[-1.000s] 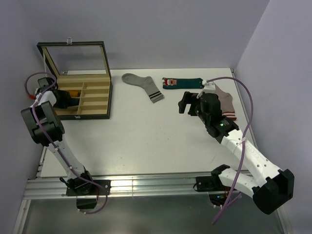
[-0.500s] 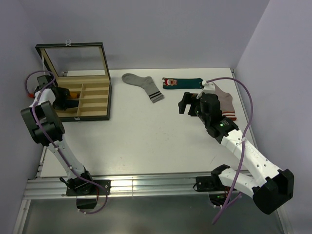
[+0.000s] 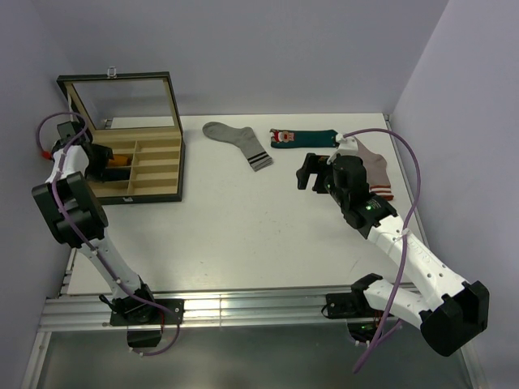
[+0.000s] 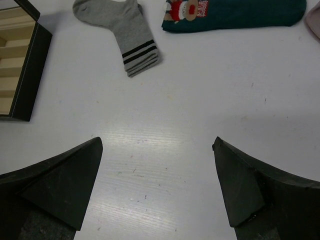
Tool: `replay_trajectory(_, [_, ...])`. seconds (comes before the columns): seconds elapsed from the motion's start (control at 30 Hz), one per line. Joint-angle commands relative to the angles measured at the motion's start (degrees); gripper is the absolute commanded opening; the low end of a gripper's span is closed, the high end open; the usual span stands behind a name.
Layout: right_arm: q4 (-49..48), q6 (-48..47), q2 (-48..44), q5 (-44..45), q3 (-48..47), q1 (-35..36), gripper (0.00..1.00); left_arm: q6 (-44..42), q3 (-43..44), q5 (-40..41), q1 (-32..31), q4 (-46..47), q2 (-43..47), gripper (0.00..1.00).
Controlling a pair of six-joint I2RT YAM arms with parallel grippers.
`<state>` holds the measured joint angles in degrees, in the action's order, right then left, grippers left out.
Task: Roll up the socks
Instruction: Place the sock in the storage box.
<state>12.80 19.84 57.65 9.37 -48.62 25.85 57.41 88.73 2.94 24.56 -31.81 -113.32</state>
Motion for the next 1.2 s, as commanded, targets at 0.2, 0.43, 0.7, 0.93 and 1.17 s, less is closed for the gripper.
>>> replay_trajectory(0.2, [-2.34,-0.68,-0.26,-0.22,-0.07,-0.27,0.99,-1.95,-2.06,-0.74,0.58,6.58,6.44,0.63])
replay_trajectory(0.43, [-1.11,0.64,3.07,0.3,-2.09,-0.27,0.98,-1.33,-4.17,-1.87,0.58,8.17,2.4,0.62])
replay_trajectory(0.7, [4.16,5.12,18.0,-0.31,-13.41,-3.59,0.97,-6.34,-5.23,-1.36,0.14,6.68,11.44,0.77])
replay_trajectory(0.93, [6.8,7.15,39.18,-6.64,-32.99,-8.0,0.85,-9.06,-17.17,-5.22,-0.03,9.75,27.94,0.86])
replay_trajectory(1.17, [6.54,9.43,58.61,-9.1,-48.92,-10.37,0.83,-13.37,-29.21,-9.7,-0.65,9.31,42.55,0.99])
